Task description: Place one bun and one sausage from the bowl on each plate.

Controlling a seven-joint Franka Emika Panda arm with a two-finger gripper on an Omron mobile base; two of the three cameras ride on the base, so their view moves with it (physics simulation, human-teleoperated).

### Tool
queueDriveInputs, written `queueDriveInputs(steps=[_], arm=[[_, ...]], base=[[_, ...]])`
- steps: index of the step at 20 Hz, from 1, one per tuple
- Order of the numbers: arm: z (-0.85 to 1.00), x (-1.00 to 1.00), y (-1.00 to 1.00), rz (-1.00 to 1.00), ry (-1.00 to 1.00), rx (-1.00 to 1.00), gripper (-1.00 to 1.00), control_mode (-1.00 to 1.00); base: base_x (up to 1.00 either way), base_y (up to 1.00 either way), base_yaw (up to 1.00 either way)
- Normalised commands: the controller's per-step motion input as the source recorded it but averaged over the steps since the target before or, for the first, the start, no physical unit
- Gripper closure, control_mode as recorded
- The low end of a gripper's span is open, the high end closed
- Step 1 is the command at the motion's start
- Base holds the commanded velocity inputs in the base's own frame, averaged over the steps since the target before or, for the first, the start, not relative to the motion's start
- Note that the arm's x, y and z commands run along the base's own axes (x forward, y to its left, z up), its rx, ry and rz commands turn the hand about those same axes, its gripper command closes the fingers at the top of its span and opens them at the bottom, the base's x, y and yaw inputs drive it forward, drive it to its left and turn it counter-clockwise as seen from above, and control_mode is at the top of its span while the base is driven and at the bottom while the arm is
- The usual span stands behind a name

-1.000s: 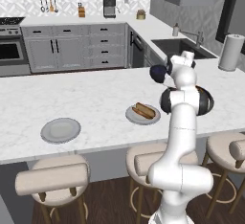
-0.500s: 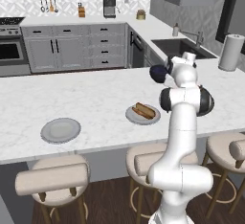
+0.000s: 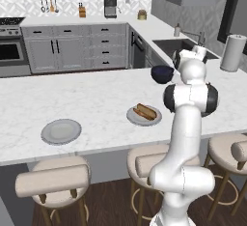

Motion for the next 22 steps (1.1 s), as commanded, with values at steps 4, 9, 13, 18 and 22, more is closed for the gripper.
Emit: queueDriveInputs(steps=[4, 9, 13, 18, 22], arm=[[0.60, -0.97, 0.22, 0.31, -0.10, -0.02, 1.00, -1.00], [-0.01, -0.99, 0.59, 0.50, -0.05, -0.11, 1.00, -1.00], [-0.02, -0.79, 0.84, 0.45, -0.06, -0.10, 1.00, -1.00], [0.07, -0.36, 0.94, 0.40, -0.03, -0.02, 1.00, -1.00], [0.13, -0.02, 1.00, 0.43, -0.01, -0.01, 1.00, -1.00]], base=[[0.00, 0.00, 0.00], [0.00, 0.00, 0.00], [0.00, 0.00, 0.00], [0.00, 0.00, 0.00], [0.00, 0.00, 0.00]])
